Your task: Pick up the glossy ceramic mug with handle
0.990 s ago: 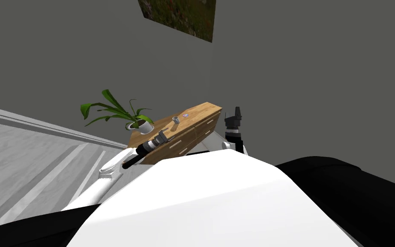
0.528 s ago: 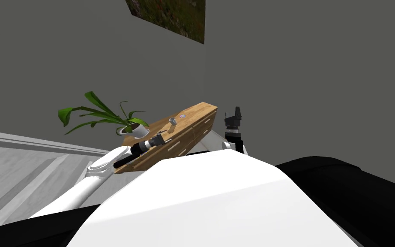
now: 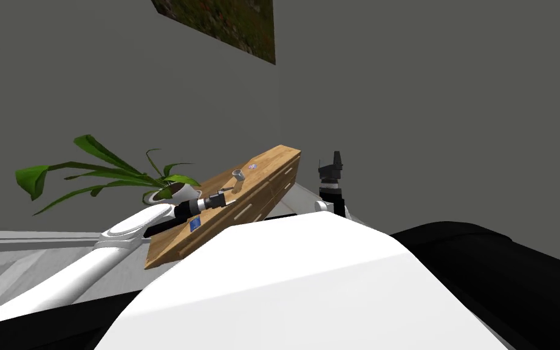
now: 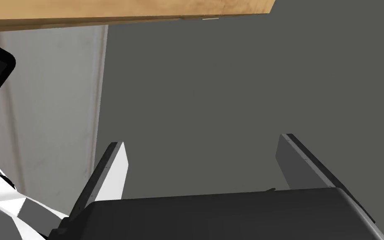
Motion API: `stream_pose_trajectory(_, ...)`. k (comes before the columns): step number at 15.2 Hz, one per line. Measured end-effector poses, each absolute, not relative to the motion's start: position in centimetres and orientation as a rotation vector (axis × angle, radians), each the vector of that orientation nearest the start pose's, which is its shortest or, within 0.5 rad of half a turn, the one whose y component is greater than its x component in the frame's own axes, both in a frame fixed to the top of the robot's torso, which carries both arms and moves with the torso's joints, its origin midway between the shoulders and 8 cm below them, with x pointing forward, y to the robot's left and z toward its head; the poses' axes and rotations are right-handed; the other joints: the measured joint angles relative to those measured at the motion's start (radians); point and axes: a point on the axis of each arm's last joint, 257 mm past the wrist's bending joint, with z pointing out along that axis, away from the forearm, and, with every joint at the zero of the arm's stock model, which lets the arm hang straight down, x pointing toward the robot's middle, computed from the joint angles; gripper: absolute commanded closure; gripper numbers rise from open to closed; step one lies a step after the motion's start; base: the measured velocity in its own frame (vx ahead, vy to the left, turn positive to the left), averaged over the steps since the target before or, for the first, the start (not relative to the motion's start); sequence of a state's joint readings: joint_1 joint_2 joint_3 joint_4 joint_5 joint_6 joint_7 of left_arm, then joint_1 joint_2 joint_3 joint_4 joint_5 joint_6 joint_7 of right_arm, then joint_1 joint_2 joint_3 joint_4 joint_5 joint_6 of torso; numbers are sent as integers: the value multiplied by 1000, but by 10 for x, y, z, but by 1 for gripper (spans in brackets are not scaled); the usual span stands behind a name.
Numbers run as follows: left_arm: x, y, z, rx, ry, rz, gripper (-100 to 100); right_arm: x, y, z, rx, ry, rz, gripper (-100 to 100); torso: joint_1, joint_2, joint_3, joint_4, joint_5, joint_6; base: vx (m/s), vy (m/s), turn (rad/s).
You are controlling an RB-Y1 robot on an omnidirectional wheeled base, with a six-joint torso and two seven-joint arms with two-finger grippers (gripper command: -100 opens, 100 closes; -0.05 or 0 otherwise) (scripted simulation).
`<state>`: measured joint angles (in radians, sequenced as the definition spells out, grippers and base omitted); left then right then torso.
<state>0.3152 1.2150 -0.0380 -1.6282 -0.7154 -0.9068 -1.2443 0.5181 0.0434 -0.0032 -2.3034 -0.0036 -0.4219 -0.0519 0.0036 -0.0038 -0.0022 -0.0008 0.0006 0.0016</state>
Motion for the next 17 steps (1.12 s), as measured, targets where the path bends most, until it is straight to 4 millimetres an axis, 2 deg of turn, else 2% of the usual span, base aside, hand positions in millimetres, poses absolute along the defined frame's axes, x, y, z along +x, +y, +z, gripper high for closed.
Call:
stream_pose_trajectory(2, 349, 347, -225, 1870, 947, 203, -100, 349, -289, 14, 769, 603, 1324, 0, 0, 0, 0, 0, 0, -2, 4, 24, -25)
stream_pose_trajectory(7, 345, 374, -231, 2023, 868, 268, -100, 349, -289, 14, 769, 603, 1324, 0, -1, 0, 0, 0, 0, -2, 7, 16, -193)
stream_pose_trajectory(10, 342, 398, -232, 2135, 814, 304, -100, 349, -289, 14, 769, 603, 1324, 0, -1, -1, 0, 0, 0, -1, 13, 20, -270)
stream_pose_trajectory(12, 343, 422, -232, 2223, 778, 330, -100, 349, -289, 14, 769, 603, 1324, 0, 0, -2, -1, 0, 0, -1, 21, 24, -196)
stream_pose_trajectory(14, 339, 428, -232, 2269, 736, 344, -100, 349, -289, 14, 769, 603, 1324, 0, -1, -1, 0, 0, 0, -2, 14, 12, -113)
stream_pose_trajectory(17, 334, 452, -230, 2374, 676, 371, -100, 349, -289, 14, 769, 603, 1324, 0, -1, -1, -1, 0, 0, -1, 19, 17, -229)
